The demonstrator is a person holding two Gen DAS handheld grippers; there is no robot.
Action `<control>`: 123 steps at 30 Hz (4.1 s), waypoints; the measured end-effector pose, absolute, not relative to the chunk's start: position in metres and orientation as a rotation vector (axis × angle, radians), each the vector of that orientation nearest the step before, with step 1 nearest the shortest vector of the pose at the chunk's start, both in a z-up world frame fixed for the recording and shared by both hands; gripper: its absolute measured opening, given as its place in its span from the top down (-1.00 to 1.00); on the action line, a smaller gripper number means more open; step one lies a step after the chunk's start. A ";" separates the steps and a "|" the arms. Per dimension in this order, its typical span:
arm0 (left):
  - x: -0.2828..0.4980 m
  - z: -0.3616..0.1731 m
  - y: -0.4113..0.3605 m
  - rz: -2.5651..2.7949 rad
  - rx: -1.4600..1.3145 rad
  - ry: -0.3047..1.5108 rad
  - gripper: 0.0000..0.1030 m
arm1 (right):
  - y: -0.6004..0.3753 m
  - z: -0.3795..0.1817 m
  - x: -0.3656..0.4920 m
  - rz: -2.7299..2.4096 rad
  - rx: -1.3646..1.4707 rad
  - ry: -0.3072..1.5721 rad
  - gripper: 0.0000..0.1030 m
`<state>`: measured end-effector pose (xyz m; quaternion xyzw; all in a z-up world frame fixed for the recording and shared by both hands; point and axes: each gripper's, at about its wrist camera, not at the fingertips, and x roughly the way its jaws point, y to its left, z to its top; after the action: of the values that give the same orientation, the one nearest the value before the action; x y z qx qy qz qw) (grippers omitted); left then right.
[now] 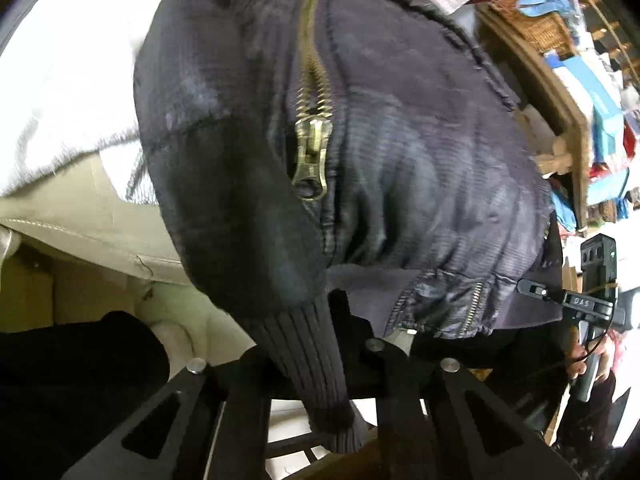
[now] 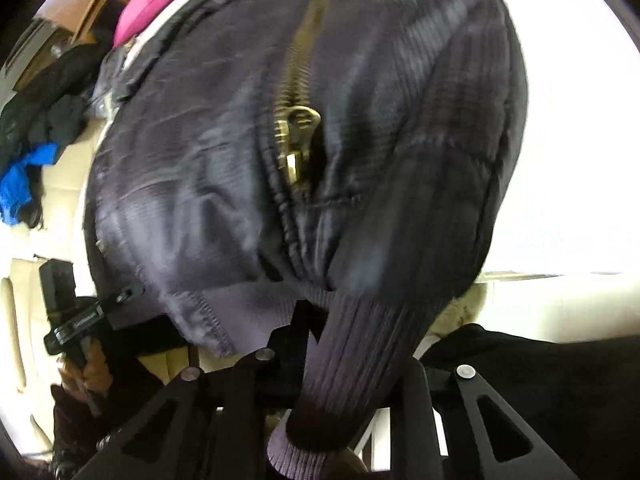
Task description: Fold large clothes
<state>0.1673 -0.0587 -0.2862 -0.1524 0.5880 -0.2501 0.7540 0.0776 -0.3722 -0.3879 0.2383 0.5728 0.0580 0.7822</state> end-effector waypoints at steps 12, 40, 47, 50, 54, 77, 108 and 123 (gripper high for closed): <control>0.157 -0.138 -0.030 -0.745 -0.333 0.936 0.84 | -0.364 -0.246 0.055 0.284 0.449 0.782 0.74; 0.531 -0.058 -0.089 -0.556 -0.351 0.741 0.83 | -0.464 -0.137 0.389 -0.042 0.422 0.385 0.77; 0.605 -0.141 -0.116 -0.476 -0.366 0.872 0.83 | -0.490 -0.212 0.479 -0.121 0.467 0.505 0.77; 0.618 -0.162 -0.120 -0.457 -0.366 0.892 0.82 | -0.507 -0.232 0.495 -0.149 0.511 0.511 0.77; 0.625 -0.182 -0.123 -0.441 -0.370 0.930 0.77 | -0.523 -0.250 0.505 -0.127 0.587 0.522 0.77; 0.394 -0.165 -0.040 -0.359 -0.666 0.824 -0.75 | -0.491 -0.224 0.280 0.059 0.840 0.367 -0.68; 0.371 -0.207 -0.047 -0.181 -0.666 0.942 -0.74 | -0.463 -0.273 0.241 -0.047 0.966 0.470 -0.68; 0.402 -0.204 -0.099 -0.108 -0.226 0.908 -0.74 | -0.379 -0.276 0.352 0.102 0.525 0.771 -0.08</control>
<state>0.4021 -0.0989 -0.2041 -0.1088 0.4373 -0.0518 0.8912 0.3518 -0.3788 -0.2761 0.2529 0.3715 0.0491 0.8920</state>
